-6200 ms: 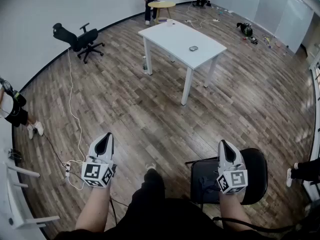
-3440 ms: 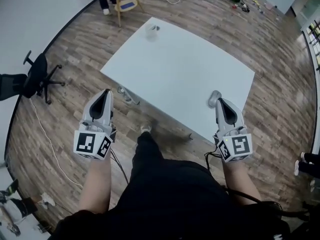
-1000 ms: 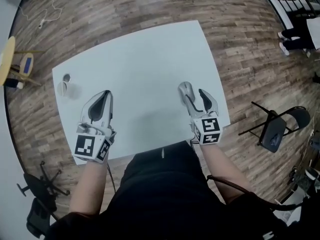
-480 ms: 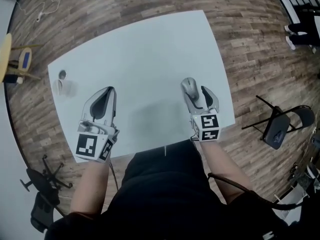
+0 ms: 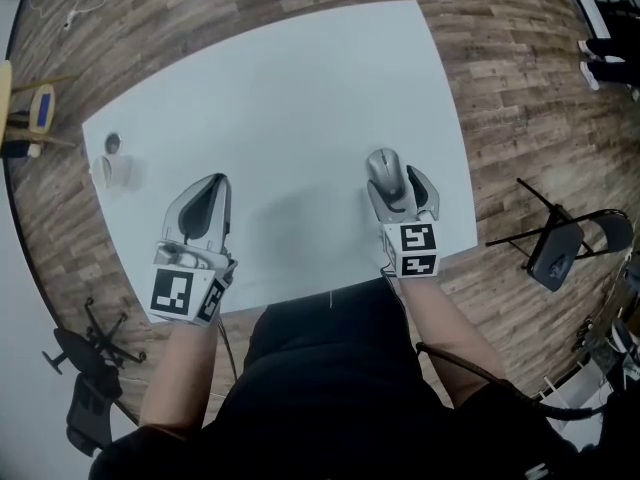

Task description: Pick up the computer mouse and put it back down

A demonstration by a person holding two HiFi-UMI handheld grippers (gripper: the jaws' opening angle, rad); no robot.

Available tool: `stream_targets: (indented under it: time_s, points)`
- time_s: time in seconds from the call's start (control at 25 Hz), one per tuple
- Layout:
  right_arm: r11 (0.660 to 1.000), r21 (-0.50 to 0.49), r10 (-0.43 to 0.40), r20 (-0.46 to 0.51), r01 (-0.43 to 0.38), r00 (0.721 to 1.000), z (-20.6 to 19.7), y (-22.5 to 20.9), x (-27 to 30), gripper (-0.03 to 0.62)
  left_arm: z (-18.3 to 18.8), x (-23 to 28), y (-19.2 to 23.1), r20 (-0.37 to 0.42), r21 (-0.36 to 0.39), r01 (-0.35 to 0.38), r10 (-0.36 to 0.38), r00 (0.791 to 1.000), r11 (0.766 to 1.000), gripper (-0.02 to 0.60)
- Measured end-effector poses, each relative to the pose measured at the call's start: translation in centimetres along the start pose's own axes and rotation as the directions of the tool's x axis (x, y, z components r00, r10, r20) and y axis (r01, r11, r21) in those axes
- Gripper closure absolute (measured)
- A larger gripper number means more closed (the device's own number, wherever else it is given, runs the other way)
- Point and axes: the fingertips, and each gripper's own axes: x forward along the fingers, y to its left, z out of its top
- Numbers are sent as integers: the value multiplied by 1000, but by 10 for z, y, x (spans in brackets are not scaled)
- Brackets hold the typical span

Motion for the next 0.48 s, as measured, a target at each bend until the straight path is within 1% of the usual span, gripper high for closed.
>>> stream_targets:
  time_s: [0.28, 0.48]
  points:
    - [1000, -2, -1, -33, 1, 999, -4, 4, 9, 250, -6, 1, 5, -15, -11, -9, 9, 1000, 1000, 578]
    - [1000, -22, -21, -74, 20, 997, -10, 1, 14, 243, -11, -1, 9, -24, -50, -24, 23, 999, 998, 577]
